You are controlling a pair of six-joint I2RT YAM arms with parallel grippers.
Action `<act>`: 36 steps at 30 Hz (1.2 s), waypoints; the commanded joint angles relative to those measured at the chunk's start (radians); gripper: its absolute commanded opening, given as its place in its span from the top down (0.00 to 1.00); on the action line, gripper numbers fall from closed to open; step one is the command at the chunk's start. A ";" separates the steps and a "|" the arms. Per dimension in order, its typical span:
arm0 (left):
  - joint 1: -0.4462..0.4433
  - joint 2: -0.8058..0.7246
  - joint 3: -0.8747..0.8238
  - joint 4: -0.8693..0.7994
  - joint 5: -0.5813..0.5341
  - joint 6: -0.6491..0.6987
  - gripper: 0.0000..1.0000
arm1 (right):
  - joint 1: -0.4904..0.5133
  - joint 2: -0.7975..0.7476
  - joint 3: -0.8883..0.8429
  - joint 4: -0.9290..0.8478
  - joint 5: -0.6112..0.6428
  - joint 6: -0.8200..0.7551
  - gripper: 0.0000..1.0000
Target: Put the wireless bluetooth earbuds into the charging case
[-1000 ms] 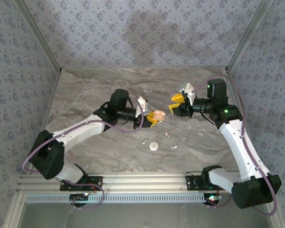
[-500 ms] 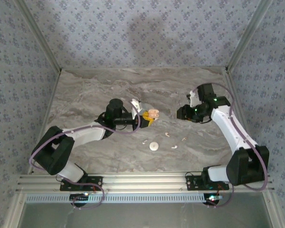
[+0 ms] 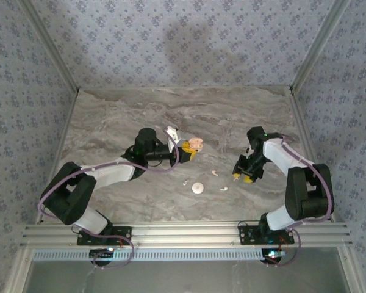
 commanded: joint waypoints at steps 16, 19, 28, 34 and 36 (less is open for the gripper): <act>0.032 -0.030 0.014 -0.074 0.029 0.042 0.79 | -0.013 0.152 0.041 0.120 0.006 0.004 0.67; 0.035 -0.037 0.011 -0.081 0.027 0.043 0.79 | -0.011 0.154 0.038 0.115 0.003 0.004 0.67; 0.036 -0.042 0.011 -0.087 0.025 0.042 0.79 | 0.020 0.117 0.068 0.108 0.018 0.003 0.66; 0.036 -0.043 0.015 -0.096 0.029 0.045 0.79 | 0.032 0.092 0.110 0.030 0.073 -0.012 0.65; 0.037 -0.043 0.016 -0.101 0.029 0.045 0.79 | 0.033 0.088 0.110 0.000 0.099 -0.015 0.64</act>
